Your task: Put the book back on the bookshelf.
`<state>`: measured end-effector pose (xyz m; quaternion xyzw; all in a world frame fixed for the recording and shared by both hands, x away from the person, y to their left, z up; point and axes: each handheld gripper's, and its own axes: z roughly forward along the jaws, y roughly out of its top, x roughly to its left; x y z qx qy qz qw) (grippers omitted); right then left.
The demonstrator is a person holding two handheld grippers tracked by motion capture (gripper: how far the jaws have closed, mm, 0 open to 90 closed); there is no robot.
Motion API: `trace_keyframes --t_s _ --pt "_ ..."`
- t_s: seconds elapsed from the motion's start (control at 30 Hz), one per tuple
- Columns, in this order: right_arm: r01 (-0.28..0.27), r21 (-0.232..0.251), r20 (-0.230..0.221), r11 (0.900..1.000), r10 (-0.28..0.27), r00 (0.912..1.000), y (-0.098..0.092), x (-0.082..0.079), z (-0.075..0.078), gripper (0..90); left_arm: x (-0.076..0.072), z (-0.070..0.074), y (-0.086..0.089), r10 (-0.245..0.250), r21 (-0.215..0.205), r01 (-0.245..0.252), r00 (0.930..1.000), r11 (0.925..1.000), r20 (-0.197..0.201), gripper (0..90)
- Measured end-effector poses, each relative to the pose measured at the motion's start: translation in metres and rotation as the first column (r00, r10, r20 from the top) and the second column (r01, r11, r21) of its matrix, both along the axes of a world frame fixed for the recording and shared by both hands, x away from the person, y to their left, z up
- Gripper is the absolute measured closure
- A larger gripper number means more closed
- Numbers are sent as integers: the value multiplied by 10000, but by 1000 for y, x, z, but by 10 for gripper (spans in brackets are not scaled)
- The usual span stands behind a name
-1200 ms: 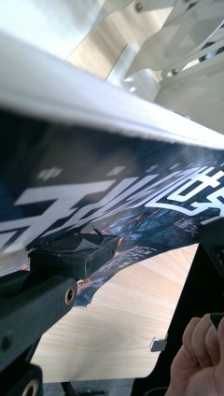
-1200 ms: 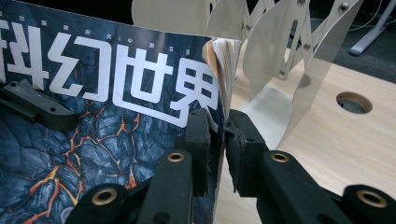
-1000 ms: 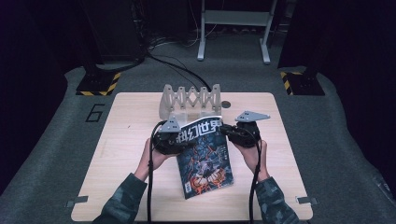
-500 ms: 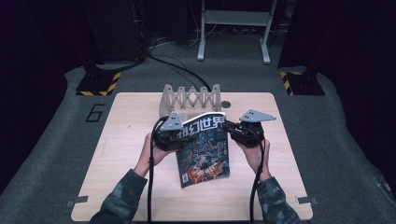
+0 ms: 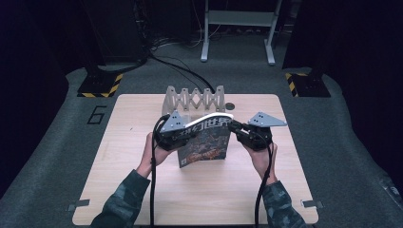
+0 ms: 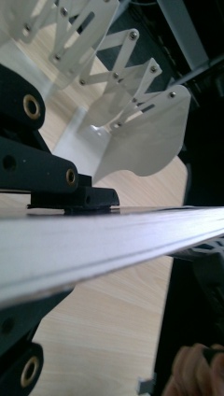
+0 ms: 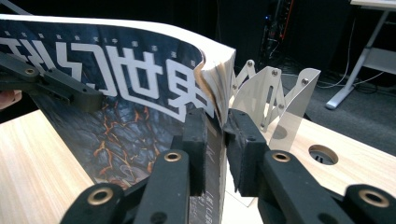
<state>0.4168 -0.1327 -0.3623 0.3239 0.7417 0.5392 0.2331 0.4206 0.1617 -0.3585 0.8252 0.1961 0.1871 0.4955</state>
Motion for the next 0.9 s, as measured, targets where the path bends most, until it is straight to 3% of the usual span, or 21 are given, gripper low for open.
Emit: trace_keyframes --t_s 0.03,0.17,0.2,0.3,0.5,0.87,0.9 --pt "0 -5 3 10000 0 10000 0 0 0 772 0 0 1 59 -152 -56 9999 9999 142 780" --pt "-15 -67 -51 10000 14 10000 0 0 1 760 2 1 6 -130 -574 126 9999 9983 -64 715" --pt "5 -89 -77 10000 -6 10000 0 1 0 755 3 2 9 -102 -890 87 9998 9960 -168 690" --pt "39 -50 -128 10000 -39 9999 0 1 0 748 3 4 11 -130 -1070 110 9997 9942 -187 673" --pt "106 -43 -225 9999 -107 9997 2 3 0 724 3 12 11 -246 -994 242 9997 9948 -25 651" --pt "126 -75 -249 9999 -128 9996 3 4 1 702 5 30 -2 -553 -240 558 9982 9982 228 679" --pt "128 -70 -255 9999 -130 9996 3 4 1 701 5 31 -4 -594 -162 596 9982 9981 94 685"
